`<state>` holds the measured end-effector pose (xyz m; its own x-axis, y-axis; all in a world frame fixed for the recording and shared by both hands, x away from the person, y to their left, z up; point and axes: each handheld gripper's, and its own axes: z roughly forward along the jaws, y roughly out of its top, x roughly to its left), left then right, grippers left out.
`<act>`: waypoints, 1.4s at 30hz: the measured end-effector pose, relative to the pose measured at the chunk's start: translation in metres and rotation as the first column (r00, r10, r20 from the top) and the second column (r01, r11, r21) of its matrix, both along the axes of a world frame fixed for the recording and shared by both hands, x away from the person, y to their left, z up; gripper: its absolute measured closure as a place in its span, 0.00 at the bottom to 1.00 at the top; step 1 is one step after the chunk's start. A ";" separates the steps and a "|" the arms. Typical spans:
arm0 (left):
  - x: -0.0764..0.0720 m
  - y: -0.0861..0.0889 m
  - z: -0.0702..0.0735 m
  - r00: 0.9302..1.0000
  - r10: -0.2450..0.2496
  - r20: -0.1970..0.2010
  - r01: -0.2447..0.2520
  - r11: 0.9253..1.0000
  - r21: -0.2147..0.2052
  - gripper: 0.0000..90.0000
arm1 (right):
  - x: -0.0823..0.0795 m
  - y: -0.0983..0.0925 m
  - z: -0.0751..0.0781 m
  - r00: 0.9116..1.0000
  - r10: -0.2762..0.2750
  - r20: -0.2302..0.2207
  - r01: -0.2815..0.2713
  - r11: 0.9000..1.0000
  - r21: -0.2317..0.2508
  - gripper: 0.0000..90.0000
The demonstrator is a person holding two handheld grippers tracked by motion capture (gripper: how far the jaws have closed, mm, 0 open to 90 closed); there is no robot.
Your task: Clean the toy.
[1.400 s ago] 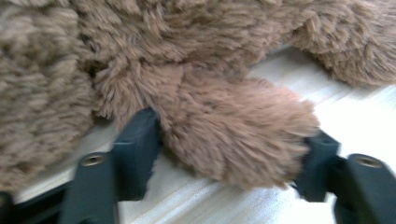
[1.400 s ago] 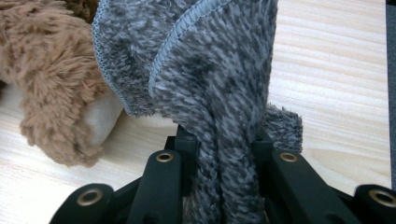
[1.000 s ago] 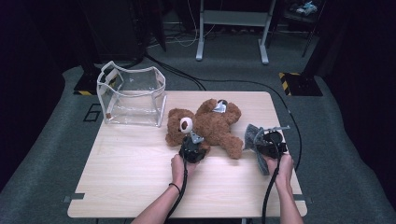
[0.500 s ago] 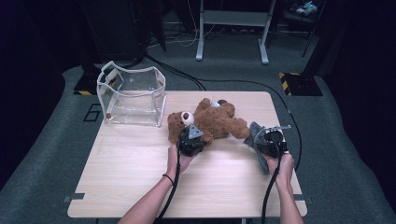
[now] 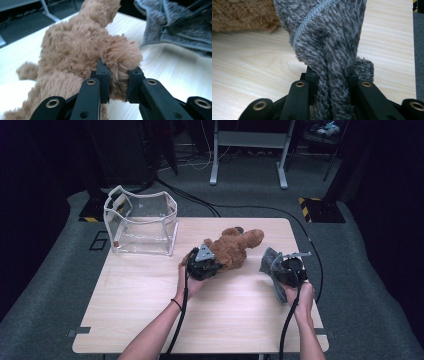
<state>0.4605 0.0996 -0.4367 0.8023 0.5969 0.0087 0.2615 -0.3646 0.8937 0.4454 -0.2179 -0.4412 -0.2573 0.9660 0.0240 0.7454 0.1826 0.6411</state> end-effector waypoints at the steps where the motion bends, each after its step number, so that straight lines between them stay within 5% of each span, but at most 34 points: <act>1: -0.001 0.000 0.002 1.000 -0.009 0.005 0.009 1.000 -0.012 0.85 | 0.000 0.001 0.001 1.000 0.003 0.009 -0.003 1.000 -0.004 0.82; 11: -0.002 0.010 0.020 0.996 -0.080 -0.034 0.075 0.988 -0.135 0.85 | -0.013 0.018 0.037 0.994 0.043 0.099 -0.043 0.999 0.000 0.82; 17: 0.010 0.020 0.009 0.987 -0.115 -0.111 0.097 0.984 -0.152 0.85 | -0.017 0.044 0.064 0.981 0.118 0.151 -0.118 0.993 -0.008 0.82; 23: 0.014 0.024 0.003 0.979 -0.151 -0.133 0.128 0.977 -0.169 0.85 | 0.001 0.083 0.057 0.974 0.189 0.128 -0.191 0.982 0.006 0.82; 28: 0.016 0.027 0.002 0.975 -0.173 -0.141 0.151 0.977 -0.153 0.85 | 0.018 0.120 0.048 0.957 0.269 0.112 -0.270 0.963 -0.008 0.82; 33: 0.017 0.031 0.001 0.972 -0.179 -0.151 0.158 0.977 -0.144 0.84 | 0.031 0.134 0.041 0.961 0.263 0.091 -0.261 0.965 -0.032 0.82; 42: 0.019 0.037 0.000 0.971 -0.169 -0.172 0.143 0.978 -0.149 0.84 | 0.046 0.106 0.041 0.983 0.167 0.074 -0.166 0.986 -0.027 0.82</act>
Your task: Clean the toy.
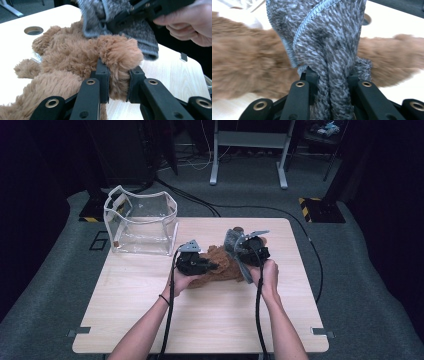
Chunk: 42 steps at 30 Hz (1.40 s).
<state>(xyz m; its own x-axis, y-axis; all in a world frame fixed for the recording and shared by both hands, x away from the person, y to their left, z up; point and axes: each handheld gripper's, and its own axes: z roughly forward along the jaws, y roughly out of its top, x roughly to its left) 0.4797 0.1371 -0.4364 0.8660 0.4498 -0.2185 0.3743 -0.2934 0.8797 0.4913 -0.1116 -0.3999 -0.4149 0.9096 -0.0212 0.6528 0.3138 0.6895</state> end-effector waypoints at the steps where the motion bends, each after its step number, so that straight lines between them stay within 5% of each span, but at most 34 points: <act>1: 0.000 0.000 0.000 1.000 0.002 0.001 -0.002 1.000 0.003 0.84 | 0.002 -0.004 0.000 1.000 -0.012 -0.001 0.012 1.000 0.000 0.82; 16: 0.006 0.010 0.003 0.996 0.080 -0.040 -0.079 0.996 0.030 0.83 | 0.009 -0.035 -0.005 0.990 -0.140 -0.011 0.140 0.990 -0.030 0.82; 22: 0.008 0.011 0.006 0.989 0.134 -0.056 -0.131 0.990 0.052 0.83 | -0.007 -0.025 0.009 0.996 -0.084 0.036 0.084 0.996 0.007 0.82; 30: 0.008 0.007 0.011 0.978 0.196 -0.072 -0.189 0.978 0.090 0.83 | -0.021 0.019 0.018 0.997 0.048 0.064 -0.050 0.998 0.023 0.82; 36: 0.007 0.002 0.014 0.974 0.216 -0.069 -0.208 0.971 0.117 0.82 | -0.014 0.046 0.007 0.992 0.117 0.043 -0.118 0.993 0.007 0.82; 42: 0.008 0.004 0.015 0.976 0.209 -0.065 -0.200 0.972 0.125 0.83 | -0.003 0.045 -0.002 0.996 0.093 0.013 -0.093 0.996 0.000 0.82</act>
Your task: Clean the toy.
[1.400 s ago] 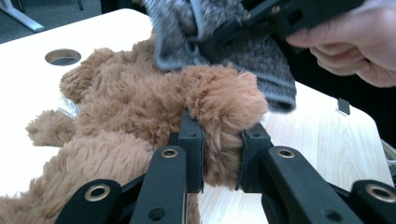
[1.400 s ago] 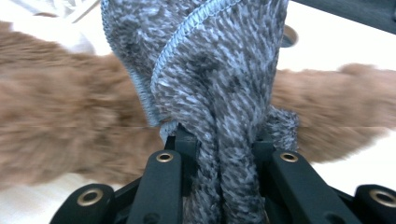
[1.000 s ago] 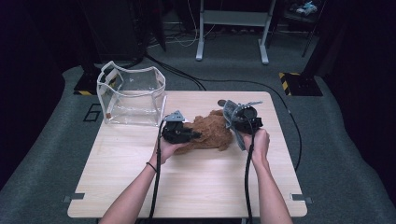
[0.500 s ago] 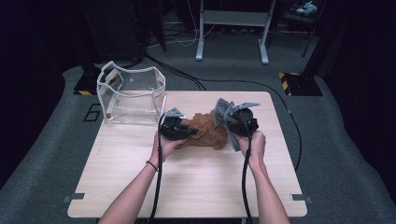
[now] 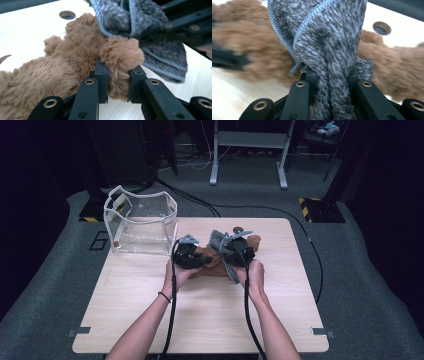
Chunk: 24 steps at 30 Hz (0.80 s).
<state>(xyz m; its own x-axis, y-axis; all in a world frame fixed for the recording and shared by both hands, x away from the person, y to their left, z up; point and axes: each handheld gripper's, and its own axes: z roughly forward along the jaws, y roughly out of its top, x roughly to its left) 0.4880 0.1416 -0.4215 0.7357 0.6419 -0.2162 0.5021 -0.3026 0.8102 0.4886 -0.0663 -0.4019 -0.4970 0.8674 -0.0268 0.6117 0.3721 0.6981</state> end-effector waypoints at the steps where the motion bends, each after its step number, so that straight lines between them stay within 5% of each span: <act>1: 0.000 0.000 0.000 1.000 0.000 0.000 0.000 1.000 0.000 0.83 | 0.003 -0.005 -0.001 1.000 -0.011 -0.003 0.011 1.000 0.001 0.82; 9: 0.001 0.000 0.003 1.000 -0.007 -0.011 0.007 1.000 0.002 0.83 | 0.018 -0.047 -0.004 0.989 -0.148 -0.011 0.148 0.989 -0.032 0.83; 14: 0.003 0.000 0.004 1.000 -0.006 -0.016 0.006 1.000 -0.001 0.83 | 0.016 -0.066 -0.002 0.978 -0.208 -0.008 0.208 0.978 0.007 0.83; 18: 0.005 0.000 0.003 1.000 -0.003 -0.019 0.003 1.000 -0.006 0.83 | -0.008 -0.053 0.012 0.991 -0.134 0.026 0.132 0.988 0.082 0.83; 24: 0.005 0.000 0.003 0.999 -0.004 -0.037 0.003 1.000 -0.014 0.83 | -0.021 -0.015 0.005 0.999 -0.017 0.030 0.014 0.996 0.083 0.83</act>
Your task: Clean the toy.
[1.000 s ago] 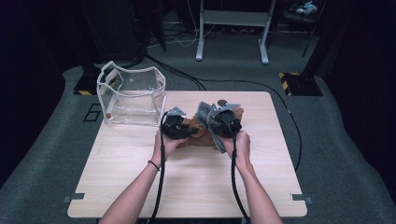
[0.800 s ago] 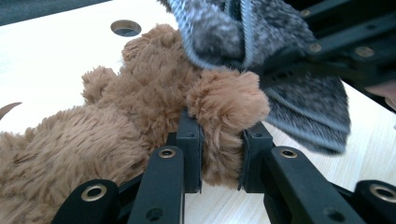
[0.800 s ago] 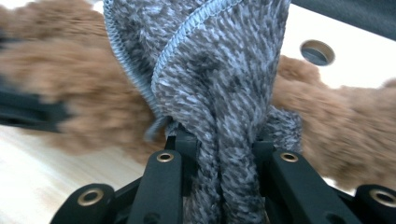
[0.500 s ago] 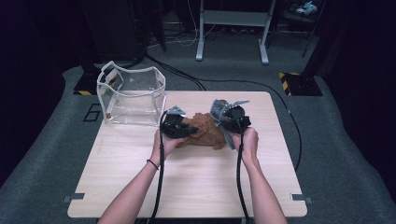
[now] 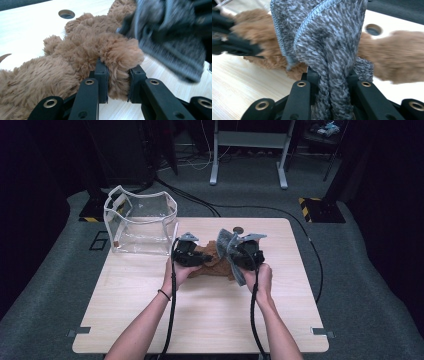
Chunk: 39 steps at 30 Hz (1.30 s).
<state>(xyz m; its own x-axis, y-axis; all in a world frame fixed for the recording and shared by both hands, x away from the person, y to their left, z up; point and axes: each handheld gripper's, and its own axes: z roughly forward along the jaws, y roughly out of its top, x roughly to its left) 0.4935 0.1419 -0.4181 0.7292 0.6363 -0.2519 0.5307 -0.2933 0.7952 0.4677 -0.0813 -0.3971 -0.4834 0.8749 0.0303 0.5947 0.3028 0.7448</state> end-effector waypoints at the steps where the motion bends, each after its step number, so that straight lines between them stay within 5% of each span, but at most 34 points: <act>1: 0.000 0.000 0.000 1.000 -0.001 -0.001 0.001 1.000 0.002 0.83 | 0.001 0.003 -0.004 1.000 0.000 -0.011 0.000 1.000 0.001 0.83; 5: 0.001 0.003 0.000 1.000 -0.009 -0.004 0.009 1.000 -0.002 0.83 | 0.009 -0.001 -0.019 0.999 -0.023 -0.040 0.023 1.000 -0.010 0.83; 9: 0.002 0.002 0.001 1.000 -0.004 -0.017 0.004 1.000 -0.013 0.83 | 0.015 -0.020 -0.030 0.993 -0.105 -0.060 0.102 0.994 -0.039 0.83; 13: 0.003 0.000 0.002 1.000 -0.002 -0.030 0.002 1.000 -0.008 0.83 | 0.008 -0.035 -0.035 0.990 -0.137 -0.043 0.134 0.990 -0.048 0.83; 20: 0.006 0.000 0.004 0.999 0.009 -0.053 -0.010 1.000 -0.017 0.82 | -0.023 -0.024 -0.038 0.998 -0.062 0.001 0.062 0.998 -0.025 0.83; 22: 0.007 -0.002 0.005 0.998 0.004 -0.056 -0.005 1.000 -0.015 0.82 | -0.034 -0.009 -0.041 1.000 0.003 0.002 -0.003 1.000 -0.031 0.83; 28: 0.008 -0.004 0.006 0.998 0.007 -0.055 -0.008 1.000 -0.013 0.82 | -0.036 0.022 -0.049 0.995 0.100 -0.014 -0.101 0.994 -0.035 0.83; 32: 0.009 -0.003 0.006 0.998 0.005 -0.064 -0.007 1.000 -0.017 0.82 | -0.029 0.026 -0.055 0.995 0.092 -0.030 -0.093 0.995 -0.040 0.82; 39: 0.011 -0.002 0.006 0.997 0.005 -0.074 -0.007 1.000 -0.023 0.82 | -0.019 0.004 -0.060 0.999 0.021 -0.043 -0.024 0.998 -0.054 0.82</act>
